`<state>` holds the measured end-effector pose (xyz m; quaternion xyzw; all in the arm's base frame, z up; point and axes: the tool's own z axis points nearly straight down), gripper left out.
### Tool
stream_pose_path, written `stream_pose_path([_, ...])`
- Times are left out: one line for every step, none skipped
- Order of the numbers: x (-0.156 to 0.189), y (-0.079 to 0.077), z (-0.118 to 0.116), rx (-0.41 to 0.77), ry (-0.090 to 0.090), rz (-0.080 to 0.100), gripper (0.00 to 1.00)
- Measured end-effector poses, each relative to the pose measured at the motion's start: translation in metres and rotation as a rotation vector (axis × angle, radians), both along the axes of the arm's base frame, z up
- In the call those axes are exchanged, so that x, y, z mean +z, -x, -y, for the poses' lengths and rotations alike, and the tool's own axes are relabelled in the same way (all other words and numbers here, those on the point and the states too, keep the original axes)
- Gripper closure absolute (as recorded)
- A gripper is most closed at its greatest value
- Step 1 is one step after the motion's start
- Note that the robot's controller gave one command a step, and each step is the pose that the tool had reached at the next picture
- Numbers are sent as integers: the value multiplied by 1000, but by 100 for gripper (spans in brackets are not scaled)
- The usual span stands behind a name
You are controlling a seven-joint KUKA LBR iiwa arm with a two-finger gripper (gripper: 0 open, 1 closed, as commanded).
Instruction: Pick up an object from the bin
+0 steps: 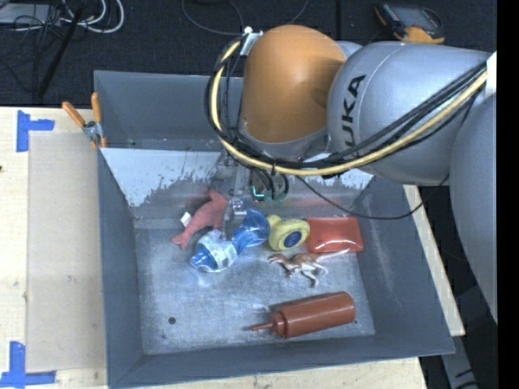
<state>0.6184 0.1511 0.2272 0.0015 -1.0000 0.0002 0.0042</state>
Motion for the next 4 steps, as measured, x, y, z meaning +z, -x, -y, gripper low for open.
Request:
stream_pose_path([5,-1,1,-3,-1,8,0])
stream_pose_path([-34,-2,29,159,-3,16,0])
stream_pose_path([-69,2,60,231,-1,4,0])
stream_pose_path([-82,-1,50,283,-2,8,0])
